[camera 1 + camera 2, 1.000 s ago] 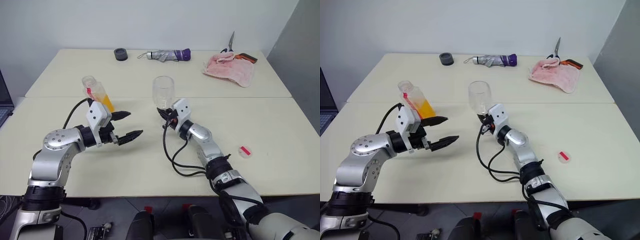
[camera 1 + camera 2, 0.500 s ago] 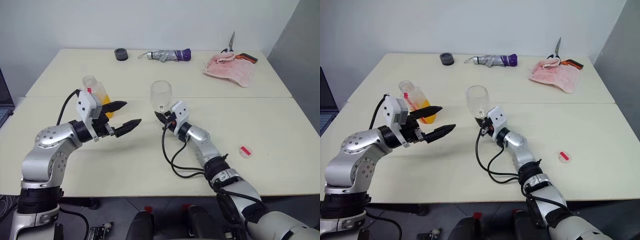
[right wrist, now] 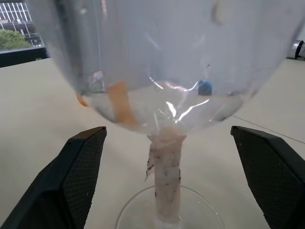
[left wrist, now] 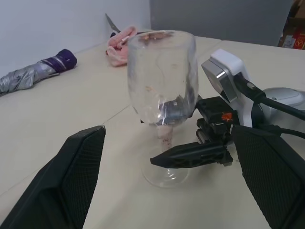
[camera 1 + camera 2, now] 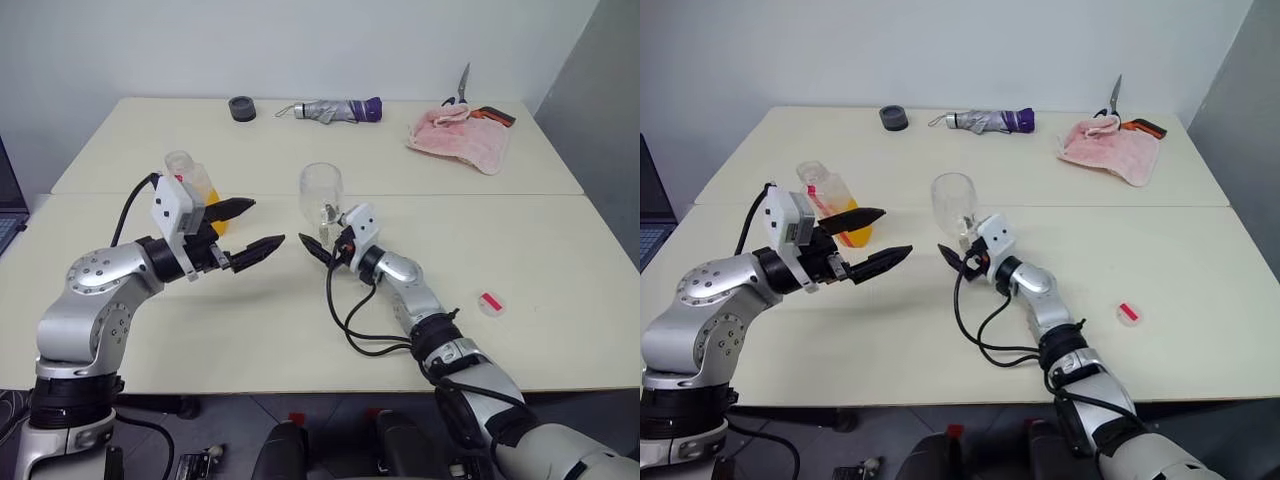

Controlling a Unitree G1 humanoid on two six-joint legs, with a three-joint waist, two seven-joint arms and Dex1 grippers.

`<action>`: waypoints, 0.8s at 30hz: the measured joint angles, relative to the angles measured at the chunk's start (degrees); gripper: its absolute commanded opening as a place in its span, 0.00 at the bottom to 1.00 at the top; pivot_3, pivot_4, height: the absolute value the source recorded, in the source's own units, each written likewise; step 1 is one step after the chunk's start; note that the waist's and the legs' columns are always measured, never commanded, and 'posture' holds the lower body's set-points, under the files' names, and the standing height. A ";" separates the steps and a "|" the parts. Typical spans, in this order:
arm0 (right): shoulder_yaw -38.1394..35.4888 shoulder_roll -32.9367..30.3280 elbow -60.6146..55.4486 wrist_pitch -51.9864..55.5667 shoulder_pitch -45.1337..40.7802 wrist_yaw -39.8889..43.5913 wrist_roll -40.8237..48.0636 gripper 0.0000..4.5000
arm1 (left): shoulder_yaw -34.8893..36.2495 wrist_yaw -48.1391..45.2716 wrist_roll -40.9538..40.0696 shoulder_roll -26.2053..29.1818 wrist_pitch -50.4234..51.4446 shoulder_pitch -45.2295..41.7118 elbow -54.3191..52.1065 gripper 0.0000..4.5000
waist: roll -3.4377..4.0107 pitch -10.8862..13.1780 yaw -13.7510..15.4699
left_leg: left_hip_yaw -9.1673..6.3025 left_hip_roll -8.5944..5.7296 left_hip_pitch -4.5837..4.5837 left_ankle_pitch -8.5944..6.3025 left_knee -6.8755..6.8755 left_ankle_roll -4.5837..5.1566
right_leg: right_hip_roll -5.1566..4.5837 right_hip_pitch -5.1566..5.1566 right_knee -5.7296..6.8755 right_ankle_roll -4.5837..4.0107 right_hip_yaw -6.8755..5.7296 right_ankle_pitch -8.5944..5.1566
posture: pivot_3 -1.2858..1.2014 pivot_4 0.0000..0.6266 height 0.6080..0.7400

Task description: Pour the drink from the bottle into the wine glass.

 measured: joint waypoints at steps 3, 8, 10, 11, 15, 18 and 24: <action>0.68 -1.41 -3.71 1.35 3.26 1.07 -0.02 1.00 | 0.02 0.46 -0.06 0.00 0.01 -0.35 -0.22 1.00 | 0.00 0.00 0.02 | 0.01 0.00 -0.01 0.00 0.00 0.00 | 0.00 0.00 -0.01 0.00 0.02 0.00 | 0.52 0.24 1.00; 1.65 -4.84 -11.26 5.01 9.02 2.58 -0.05 1.00 | 0.11 0.96 -0.19 -0.02 0.03 -0.23 -0.81 1.00 | 0.00 0.00 0.03 | 0.01 0.00 0.00 0.00 0.00 0.00 | 0.01 0.00 0.00 0.01 0.02 0.00 | 0.52 0.24 1.00; 1.64 -5.97 -13.97 6.61 10.12 3.00 0.02 1.00 | 0.28 1.23 -0.24 -0.07 0.03 0.08 -0.99 1.00 | 0.00 0.00 0.04 | 0.01 -0.01 0.00 0.00 0.00 0.00 | 0.02 0.00 0.00 0.01 0.02 0.00 | 0.52 0.24 1.00; 1.60 -6.55 -15.56 7.41 10.76 3.04 0.06 1.00 | 0.41 1.37 -0.35 -0.13 0.03 0.46 -1.17 1.00 | 0.00 0.00 0.04 | 0.01 0.00 0.00 0.00 0.00 0.00 | 0.02 0.00 -0.01 0.01 0.02 -0.01 | 0.52 0.24 1.00; 1.39 -8.86 -22.64 11.67 14.27 3.36 1.57 1.00 | 0.87 2.52 -0.75 -0.83 0.00 2.24 -1.52 1.00 | 0.00 0.00 0.07 | 0.00 0.00 -0.01 0.00 0.00 0.00 | 0.02 0.00 -0.01 0.01 0.02 -0.01 | 0.52 0.24 1.00; 1.36 -13.45 -32.96 16.51 19.62 5.50 3.10 1.00 | 1.75 4.80 0.10 -2.07 -1.12 5.83 -2.22 1.00 | 0.00 0.00 0.20 | 0.00 0.02 -0.03 -0.01 0.00 0.01 | -0.04 0.01 -0.04 0.02 0.05 -0.01 | 0.52 0.24 1.00; 2.77 -22.71 -54.21 28.15 29.60 10.72 7.45 1.00 | 2.27 11.94 6.12 -7.35 -6.63 12.44 -0.15 1.00 | -0.02 0.01 0.43 | -0.01 -0.02 0.00 -0.01 0.03 0.01 | -0.04 0.06 -0.05 0.04 0.04 -0.02 | 0.52 0.24 1.00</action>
